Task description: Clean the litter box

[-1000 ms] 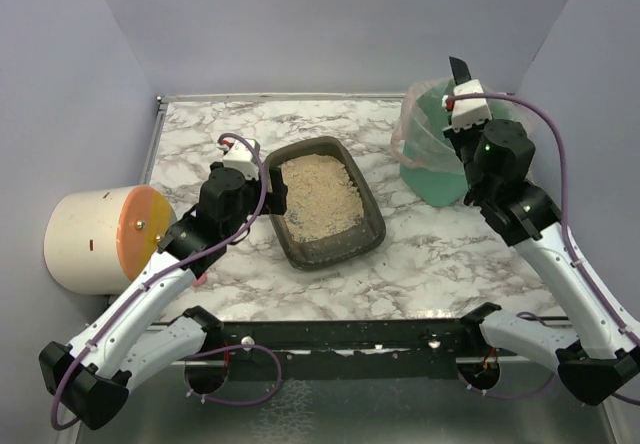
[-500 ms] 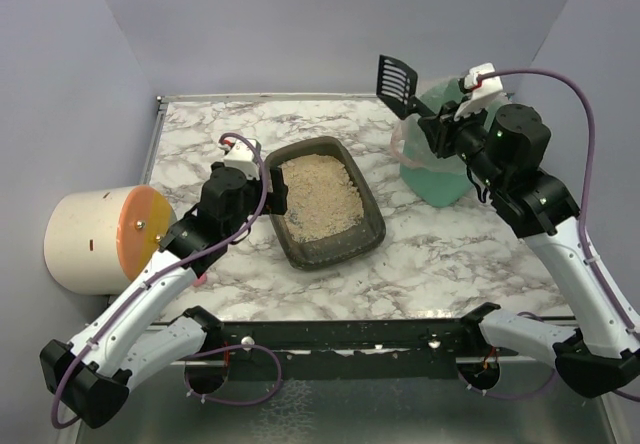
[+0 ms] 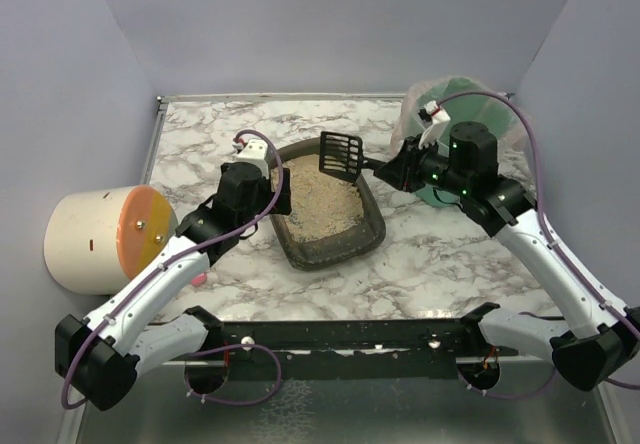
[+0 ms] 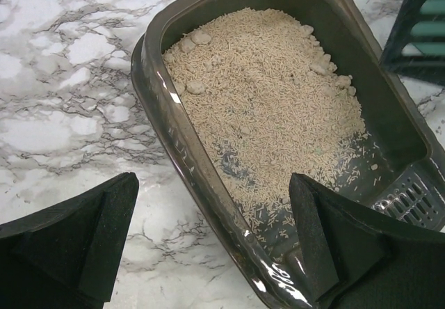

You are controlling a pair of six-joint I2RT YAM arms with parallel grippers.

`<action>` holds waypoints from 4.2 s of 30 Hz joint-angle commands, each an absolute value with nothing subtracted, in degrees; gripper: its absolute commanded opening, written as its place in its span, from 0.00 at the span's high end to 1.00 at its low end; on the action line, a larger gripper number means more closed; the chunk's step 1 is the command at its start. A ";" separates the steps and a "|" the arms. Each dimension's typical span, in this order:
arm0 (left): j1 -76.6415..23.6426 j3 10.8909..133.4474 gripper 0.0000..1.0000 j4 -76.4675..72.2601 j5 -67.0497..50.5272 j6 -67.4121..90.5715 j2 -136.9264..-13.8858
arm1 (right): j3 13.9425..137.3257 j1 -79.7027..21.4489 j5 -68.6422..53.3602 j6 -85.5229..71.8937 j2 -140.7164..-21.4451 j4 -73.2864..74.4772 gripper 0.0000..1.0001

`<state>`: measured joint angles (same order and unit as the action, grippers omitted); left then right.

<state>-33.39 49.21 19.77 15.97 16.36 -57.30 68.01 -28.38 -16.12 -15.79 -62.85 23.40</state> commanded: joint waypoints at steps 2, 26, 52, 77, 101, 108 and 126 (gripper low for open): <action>-32.92 50.09 0.01 19.69 18.13 17.09 -59.43 | 65.09 -28.16 -23.23 -26.59 -66.17 21.62 0.99; -30.61 65.76 0.02 25.33 28.40 13.20 -78.68 | 59.68 -28.16 -19.22 -27.87 -63.07 27.89 0.99; -22.77 83.80 0.54 25.61 20.43 5.81 -107.28 | 56.17 -28.21 -18.33 -25.75 -51.45 34.75 0.99; -22.68 63.78 0.93 29.17 20.92 20.42 -88.49 | 56.42 -28.21 -11.26 -33.76 -58.87 34.29 0.99; -28.86 53.07 0.53 25.58 10.11 43.31 -80.36 | 59.43 -28.17 -4.79 -44.42 -65.91 39.82 0.99; -29.88 53.18 0.41 25.58 10.47 42.26 -78.98 | 62.29 -28.21 -0.23 -48.85 -68.51 43.84 1.00; -29.88 59.24 0.21 31.99 15.37 21.58 -74.57 | 66.13 -28.07 -1.95 -59.93 -80.88 49.52 1.00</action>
<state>-29.65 56.82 29.76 14.61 28.32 -75.64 67.70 -28.36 -2.46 -54.35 -80.47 48.01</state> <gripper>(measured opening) 0.775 0.196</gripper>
